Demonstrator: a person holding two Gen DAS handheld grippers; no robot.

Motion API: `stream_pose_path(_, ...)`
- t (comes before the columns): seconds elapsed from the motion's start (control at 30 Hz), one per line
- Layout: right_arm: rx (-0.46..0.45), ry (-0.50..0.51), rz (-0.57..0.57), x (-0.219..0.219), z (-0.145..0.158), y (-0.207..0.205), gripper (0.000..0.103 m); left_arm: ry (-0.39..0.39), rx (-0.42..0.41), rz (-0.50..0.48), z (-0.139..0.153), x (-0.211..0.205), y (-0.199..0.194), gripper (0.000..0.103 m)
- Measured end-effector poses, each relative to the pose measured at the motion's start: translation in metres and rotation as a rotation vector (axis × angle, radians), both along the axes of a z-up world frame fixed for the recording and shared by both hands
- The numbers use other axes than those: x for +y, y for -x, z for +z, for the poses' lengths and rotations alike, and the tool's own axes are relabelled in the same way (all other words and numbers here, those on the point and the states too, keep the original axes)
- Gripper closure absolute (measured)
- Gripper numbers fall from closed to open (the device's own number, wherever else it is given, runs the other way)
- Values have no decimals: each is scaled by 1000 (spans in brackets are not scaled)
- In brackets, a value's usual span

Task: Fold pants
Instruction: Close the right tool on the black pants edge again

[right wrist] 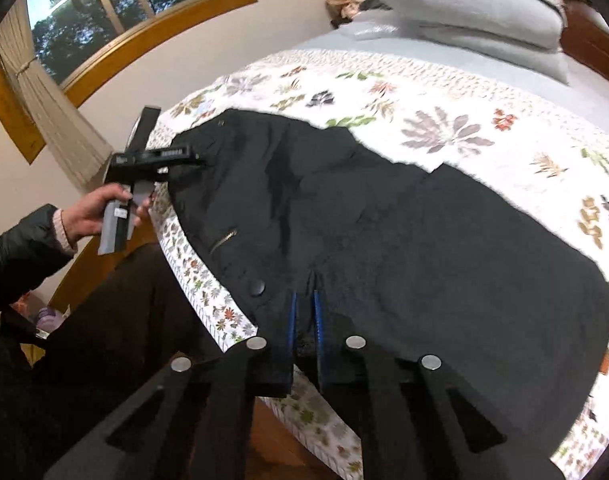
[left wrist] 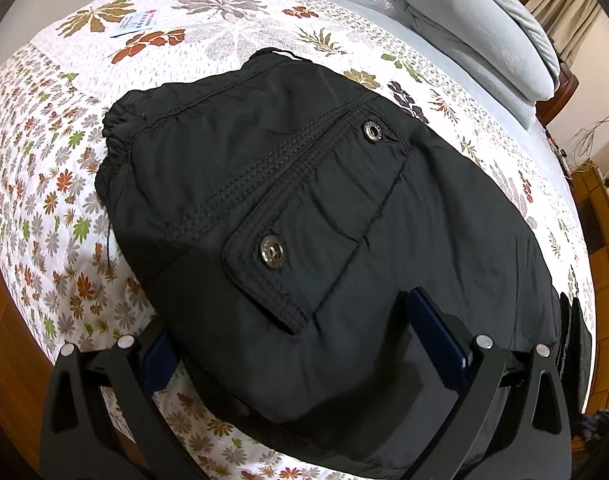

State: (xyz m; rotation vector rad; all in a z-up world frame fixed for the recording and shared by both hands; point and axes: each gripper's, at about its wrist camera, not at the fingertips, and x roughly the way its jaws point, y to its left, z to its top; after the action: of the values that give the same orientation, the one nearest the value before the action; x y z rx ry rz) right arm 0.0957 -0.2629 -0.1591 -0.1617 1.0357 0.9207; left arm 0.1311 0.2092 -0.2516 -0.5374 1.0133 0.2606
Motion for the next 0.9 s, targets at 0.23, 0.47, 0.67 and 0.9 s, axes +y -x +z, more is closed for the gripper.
stream_pose_path(0.23, 60, -9, -34, -3, -18, 0, 70, 4, 0, -4, 0, 1, 0, 2)
stream_pose_path(0.47, -8, 1, -45, -4, 1, -2, 61, 4, -31, -18, 1, 2, 7, 2)
stream_pose_path(0.67, 41, 82, -52, 3, -18, -11, 61, -7, -41, -32, 10, -1, 13, 2)
stream_pose_path(0.9, -45, 116, 0, 16, 24, -15, 45, -61, -42, -77, 28, -8, 20, 2)
